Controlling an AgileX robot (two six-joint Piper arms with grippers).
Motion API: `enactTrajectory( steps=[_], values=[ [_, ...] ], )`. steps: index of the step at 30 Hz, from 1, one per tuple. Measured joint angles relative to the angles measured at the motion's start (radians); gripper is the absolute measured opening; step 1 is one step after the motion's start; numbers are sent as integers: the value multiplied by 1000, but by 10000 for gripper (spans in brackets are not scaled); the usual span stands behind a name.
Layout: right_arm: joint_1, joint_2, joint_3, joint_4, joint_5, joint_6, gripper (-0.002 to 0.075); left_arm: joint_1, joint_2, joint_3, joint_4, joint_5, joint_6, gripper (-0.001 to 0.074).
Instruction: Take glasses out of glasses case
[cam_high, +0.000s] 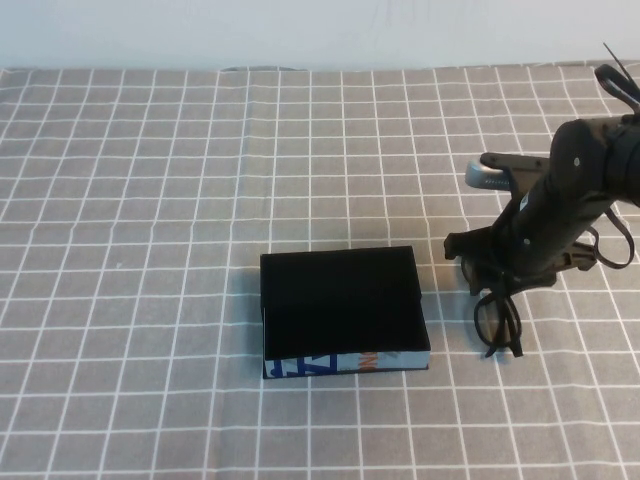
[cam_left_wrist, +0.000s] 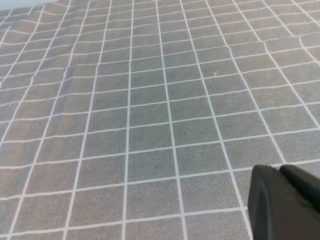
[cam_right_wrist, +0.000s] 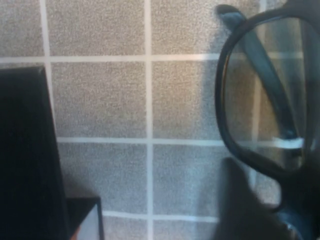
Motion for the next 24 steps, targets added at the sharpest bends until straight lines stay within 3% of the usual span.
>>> enactTrajectory(
  steps=[3,7,9,15,18,24],
  values=[
    [0,-22,2,-23,11,2,350,0,0,0,0,0,0,-4],
    [0,-123,6,-79,78,36,365,0,0,0,0,0,0,-4],
    [0,-195,29,-96,131,38,325,0,0,0,2,0,0,-4],
    [2,-474,208,-93,249,5,48,0,0,0,2,0,0,-4],
    [2,-635,341,-78,240,5,4,0,0,0,2,0,0,-4],
    [3,-974,602,-59,187,5,-15,0,0,0,2,0,0,-4]
  ],
)
